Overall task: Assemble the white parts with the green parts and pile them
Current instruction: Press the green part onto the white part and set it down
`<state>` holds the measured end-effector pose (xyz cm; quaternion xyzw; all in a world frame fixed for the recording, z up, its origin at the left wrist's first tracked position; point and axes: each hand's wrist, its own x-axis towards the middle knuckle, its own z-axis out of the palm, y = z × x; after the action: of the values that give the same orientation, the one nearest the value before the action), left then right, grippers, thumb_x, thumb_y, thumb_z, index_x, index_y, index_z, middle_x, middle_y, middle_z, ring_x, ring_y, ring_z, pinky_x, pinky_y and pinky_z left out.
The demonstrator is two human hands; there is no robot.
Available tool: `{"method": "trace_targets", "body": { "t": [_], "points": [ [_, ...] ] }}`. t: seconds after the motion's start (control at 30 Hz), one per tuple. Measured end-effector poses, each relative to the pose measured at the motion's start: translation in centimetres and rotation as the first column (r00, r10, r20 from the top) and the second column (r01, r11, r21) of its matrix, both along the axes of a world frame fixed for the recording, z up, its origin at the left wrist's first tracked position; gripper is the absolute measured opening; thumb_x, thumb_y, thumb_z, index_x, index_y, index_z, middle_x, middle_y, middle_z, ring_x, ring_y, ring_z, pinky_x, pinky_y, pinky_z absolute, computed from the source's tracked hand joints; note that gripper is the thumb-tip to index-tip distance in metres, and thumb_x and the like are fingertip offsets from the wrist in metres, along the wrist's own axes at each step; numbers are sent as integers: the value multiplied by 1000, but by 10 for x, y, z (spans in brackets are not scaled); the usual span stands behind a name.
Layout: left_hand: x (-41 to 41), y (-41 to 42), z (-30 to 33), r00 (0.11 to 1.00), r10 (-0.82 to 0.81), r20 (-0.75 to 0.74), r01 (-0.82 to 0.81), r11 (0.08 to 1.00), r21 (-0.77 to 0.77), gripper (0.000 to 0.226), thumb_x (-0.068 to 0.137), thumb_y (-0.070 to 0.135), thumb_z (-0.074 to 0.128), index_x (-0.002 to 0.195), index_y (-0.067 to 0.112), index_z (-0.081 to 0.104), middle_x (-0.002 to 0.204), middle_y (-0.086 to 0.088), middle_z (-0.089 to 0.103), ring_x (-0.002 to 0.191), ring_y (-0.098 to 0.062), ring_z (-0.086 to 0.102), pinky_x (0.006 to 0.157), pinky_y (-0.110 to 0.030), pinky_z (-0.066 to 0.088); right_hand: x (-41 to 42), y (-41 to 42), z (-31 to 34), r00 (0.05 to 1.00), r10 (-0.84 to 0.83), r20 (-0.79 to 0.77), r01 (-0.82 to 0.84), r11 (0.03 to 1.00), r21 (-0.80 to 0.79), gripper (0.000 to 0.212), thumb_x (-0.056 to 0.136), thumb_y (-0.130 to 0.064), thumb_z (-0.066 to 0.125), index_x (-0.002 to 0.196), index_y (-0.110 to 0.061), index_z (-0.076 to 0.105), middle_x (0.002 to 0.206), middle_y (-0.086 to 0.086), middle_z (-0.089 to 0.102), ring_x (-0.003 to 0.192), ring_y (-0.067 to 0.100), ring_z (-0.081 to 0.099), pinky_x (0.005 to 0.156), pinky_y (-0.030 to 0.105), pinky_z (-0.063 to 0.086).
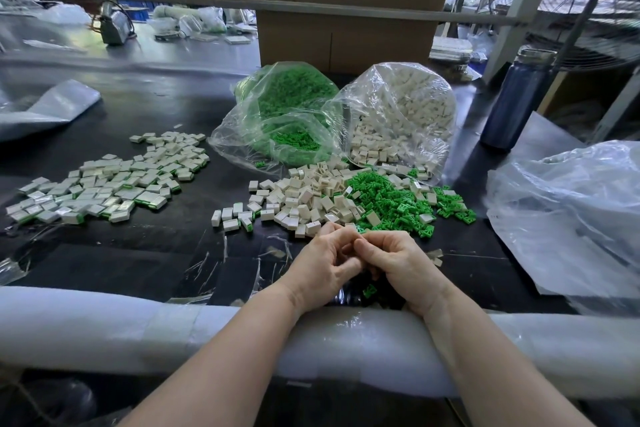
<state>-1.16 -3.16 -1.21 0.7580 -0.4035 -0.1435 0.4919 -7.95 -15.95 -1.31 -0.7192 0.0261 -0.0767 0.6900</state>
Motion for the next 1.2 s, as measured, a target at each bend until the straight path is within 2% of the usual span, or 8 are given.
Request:
{"method": "trace_targets", "body": {
  "t": [0.23,0.4,0.53,0.63,0.77,1.0,1.13,1.2],
  "points": [
    [0,-1,-1,1000,4,1,-4,1000,2,11,86,5,57,97,5,60,97,-6,43,79,-11,45,78,-18,42,1,0,-1,1000,-15,-4,15,1000,-11,20,92,-6,52,83,-7,70,65,-5,69,58,-1,60,55,10,45],
    [0,-1,0,999,38,16,-38,999,-27,11,85,1,55,94,4,60,97,-10,44,81,-12,47,75,-9,40,2,1,-1,1000,-8,-12,8,1000,-4,23,83,-27,56,84,-8,69,65,-4,64,58,3,56,54,14,44],
    [-1,-1,1,1000,27,10,-27,999,-25,12,84,0,55,95,3,60,99,-13,45,82,-12,46,76,-10,39,1,-1,-3,1000,-11,-7,11,1000,-8,19,92,-9,53,88,1,68,64,-5,66,53,-2,55,51,10,42],
    [-2,0,1,1000,21,11,-21,1000,-19,14,84,0,56,97,1,61,101,-15,45,84,-13,46,81,-15,40,0,-1,-2,1000,-21,-1,21,1000,-20,19,92,-4,51,85,-2,69,61,-7,66,51,-3,55,51,8,41],
    [-2,0,1,1000,21,10,-21,1000,-13,14,85,0,56,97,2,61,99,-10,44,83,-12,45,82,-19,41,0,0,0,1000,-30,-1,30,999,-15,19,92,-2,51,83,-3,68,59,-7,66,51,-3,55,50,8,41],
    [-2,0,2,1000,11,0,-11,1000,7,14,85,2,56,98,1,60,101,-14,45,83,-14,46,86,-28,44,0,1,1,999,-43,-20,43,999,-2,19,91,-3,53,83,-1,69,62,-4,66,55,-1,57,52,11,43],
    [-2,-1,2,1000,16,1,-16,1000,9,13,85,2,55,98,2,60,100,-13,45,84,-16,47,86,-28,43,0,1,0,998,-50,-25,50,999,17,19,91,-6,53,85,-2,71,72,6,68,62,7,60,58,16,47],
    [-2,-1,2,1000,25,2,-25,1000,-2,13,85,1,54,97,1,59,98,-12,45,83,-15,47,82,-21,42,0,1,-1,999,-44,-18,44,999,21,19,92,-8,53,87,-3,71,73,5,68,63,6,61,57,14,47]
  ]
}}
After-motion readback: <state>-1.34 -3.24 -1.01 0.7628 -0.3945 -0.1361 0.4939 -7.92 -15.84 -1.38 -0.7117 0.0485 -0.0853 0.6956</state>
